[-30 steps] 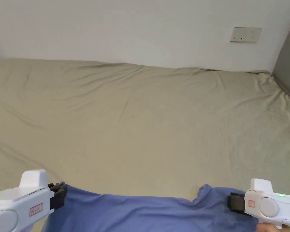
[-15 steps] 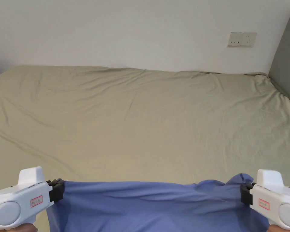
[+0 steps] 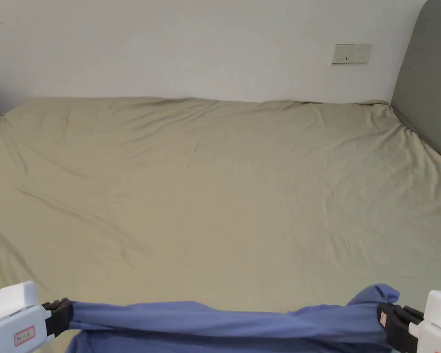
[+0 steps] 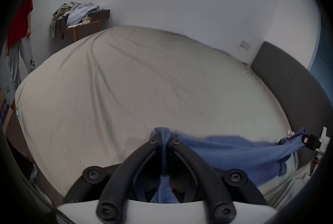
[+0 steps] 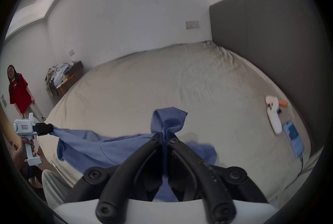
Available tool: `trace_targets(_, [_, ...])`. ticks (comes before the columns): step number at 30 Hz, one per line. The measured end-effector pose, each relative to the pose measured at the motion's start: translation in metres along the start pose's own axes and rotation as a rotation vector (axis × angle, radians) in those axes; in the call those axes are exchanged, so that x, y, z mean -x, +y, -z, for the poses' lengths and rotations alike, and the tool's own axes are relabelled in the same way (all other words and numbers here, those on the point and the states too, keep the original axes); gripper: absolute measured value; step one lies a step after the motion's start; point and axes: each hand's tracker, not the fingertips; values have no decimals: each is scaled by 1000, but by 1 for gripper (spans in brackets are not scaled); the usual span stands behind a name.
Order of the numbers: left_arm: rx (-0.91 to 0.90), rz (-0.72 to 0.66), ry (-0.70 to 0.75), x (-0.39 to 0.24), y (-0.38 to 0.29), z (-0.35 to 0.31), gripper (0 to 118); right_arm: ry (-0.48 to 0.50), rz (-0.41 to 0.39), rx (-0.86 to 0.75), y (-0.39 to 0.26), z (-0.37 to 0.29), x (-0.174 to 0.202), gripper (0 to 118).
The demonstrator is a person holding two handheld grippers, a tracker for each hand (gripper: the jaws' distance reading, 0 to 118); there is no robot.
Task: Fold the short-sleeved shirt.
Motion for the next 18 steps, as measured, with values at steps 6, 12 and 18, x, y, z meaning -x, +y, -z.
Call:
trace_targets(6, [108, 48, 64, 14, -53, 30, 5, -103, 91, 142, -67, 30, -14, 5])
trace_targets(12, [144, 3, 88, 15, -67, 40, 5, -171, 72, 182, -91, 48, -13, 5])
trace_targets(18, [107, 15, 95, 1, -45, 16, 90, -189, 38, 99, -61, 21, 1, 76])
